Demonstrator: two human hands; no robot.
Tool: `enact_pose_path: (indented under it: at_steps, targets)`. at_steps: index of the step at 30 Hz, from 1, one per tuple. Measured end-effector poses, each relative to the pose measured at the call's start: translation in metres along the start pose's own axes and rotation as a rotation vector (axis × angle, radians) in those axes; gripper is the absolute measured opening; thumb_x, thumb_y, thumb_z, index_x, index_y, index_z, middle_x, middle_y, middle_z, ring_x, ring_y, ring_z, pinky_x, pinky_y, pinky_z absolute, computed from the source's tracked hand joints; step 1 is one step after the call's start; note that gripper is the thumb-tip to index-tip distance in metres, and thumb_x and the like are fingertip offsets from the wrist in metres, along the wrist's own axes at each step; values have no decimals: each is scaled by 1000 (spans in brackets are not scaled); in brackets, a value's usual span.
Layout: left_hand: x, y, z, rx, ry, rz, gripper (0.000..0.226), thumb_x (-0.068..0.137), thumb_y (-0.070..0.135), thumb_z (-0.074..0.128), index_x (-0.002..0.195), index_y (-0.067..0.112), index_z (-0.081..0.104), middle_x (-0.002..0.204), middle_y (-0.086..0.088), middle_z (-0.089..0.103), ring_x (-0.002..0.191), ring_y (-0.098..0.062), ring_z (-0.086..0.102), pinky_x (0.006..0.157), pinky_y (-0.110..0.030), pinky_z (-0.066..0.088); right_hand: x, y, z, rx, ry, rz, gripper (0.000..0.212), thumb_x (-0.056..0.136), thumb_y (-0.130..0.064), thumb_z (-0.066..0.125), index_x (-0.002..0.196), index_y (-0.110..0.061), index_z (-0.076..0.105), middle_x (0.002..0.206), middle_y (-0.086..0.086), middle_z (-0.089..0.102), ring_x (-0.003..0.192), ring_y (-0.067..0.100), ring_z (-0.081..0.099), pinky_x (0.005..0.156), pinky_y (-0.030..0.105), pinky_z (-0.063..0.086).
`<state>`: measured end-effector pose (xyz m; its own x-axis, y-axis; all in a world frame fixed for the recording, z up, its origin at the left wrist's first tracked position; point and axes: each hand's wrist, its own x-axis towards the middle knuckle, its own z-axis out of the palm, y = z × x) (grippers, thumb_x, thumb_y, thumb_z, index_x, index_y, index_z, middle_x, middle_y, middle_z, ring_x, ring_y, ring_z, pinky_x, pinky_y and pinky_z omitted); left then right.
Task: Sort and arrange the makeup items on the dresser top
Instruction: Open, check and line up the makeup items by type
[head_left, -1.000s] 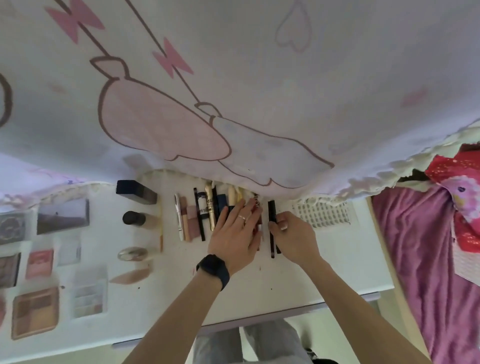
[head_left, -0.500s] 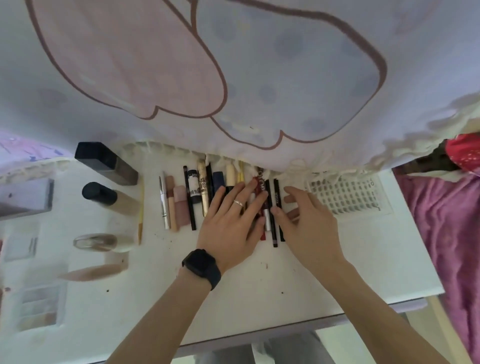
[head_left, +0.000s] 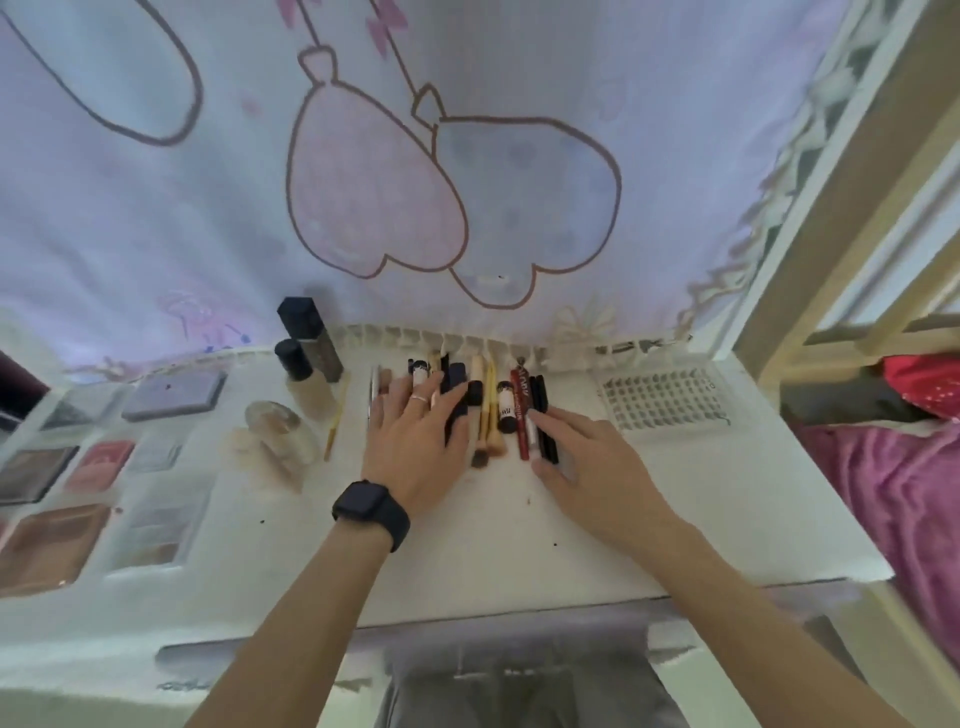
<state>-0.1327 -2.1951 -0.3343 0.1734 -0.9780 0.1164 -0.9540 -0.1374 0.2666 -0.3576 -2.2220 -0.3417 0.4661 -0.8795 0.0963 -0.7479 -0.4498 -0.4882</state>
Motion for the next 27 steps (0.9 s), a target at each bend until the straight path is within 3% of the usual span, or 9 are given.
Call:
enact_pose_path:
  at_steps: [3, 6, 10, 14, 17, 19, 23, 27]
  targets:
    - [-7, -4, 2, 4, -115, -59, 51, 102, 54, 26, 153, 49, 18, 165, 15, 10, 152, -18, -11, 120, -57, -2, 7, 2, 2, -90, -20, -19, 46, 106, -40, 44, 151, -33, 44, 159, -11, 39, 129, 22, 40, 110, 23, 27]
    - [-8, -1, 1, 17, -130, -54, 52, 103, 53, 26, 153, 48, 15, 165, 14, 9, 152, -19, -13, 120, -58, -1, 13, 5, 4, -74, 2, -13, 41, 106, -39, 46, 146, -33, 52, 155, -11, 44, 124, 20, 41, 104, 21, 27]
    - [-12, 7, -2, 18, -3, -43, 49, 99, 50, 36, 147, 40, 39, 158, 8, 32, 151, -21, 10, 123, -47, 3, 13, 4, 3, -34, 17, -5, 38, 105, -38, 47, 141, -33, 58, 150, -11, 49, 127, 19, 43, 104, 24, 30]
    - [-9, 25, -7, 70, 88, -1, 40, 95, 52, 40, 122, 35, 64, 127, 4, 61, 129, -23, 43, 119, -42, 17, 13, -3, 4, -25, 91, -13, 35, 104, -38, 47, 137, -36, 59, 146, -17, 49, 128, 13, 38, 100, 23, 36]
    - [0, 42, -11, 124, 0, -79, 39, 96, 53, 41, 96, 26, 70, 103, 1, 68, 107, -24, 57, 98, -40, 39, 22, -8, 7, -88, 60, -81, 41, 105, -33, 43, 145, -37, 50, 153, -15, 43, 133, 16, 34, 106, 29, 39]
    - [6, 52, -11, 109, -50, -144, 37, 94, 51, 45, 90, 21, 67, 95, -2, 68, 97, -26, 62, 80, -36, 49, 28, -8, 10, -121, 22, -85, 44, 106, -35, 40, 149, -38, 44, 157, -15, 39, 138, 18, 32, 108, 35, 39]
    - [19, 65, -15, 117, -125, -217, 26, 92, 43, 54, 95, 17, 61, 94, -4, 66, 76, -22, 61, 55, -28, 40, 31, -1, 16, -98, 48, -87, 43, 106, -38, 41, 148, -39, 46, 154, -18, 43, 135, 17, 36, 108, 33, 39]
    - [31, 69, -24, 12, -202, -249, 16, 92, 27, 57, 91, 11, 59, 71, -3, 55, 55, -15, 48, 42, -23, 34, 31, 4, 19, -45, 102, -84, 40, 104, -35, 48, 144, -35, 53, 151, -15, 48, 131, 19, 39, 107, 23, 33]
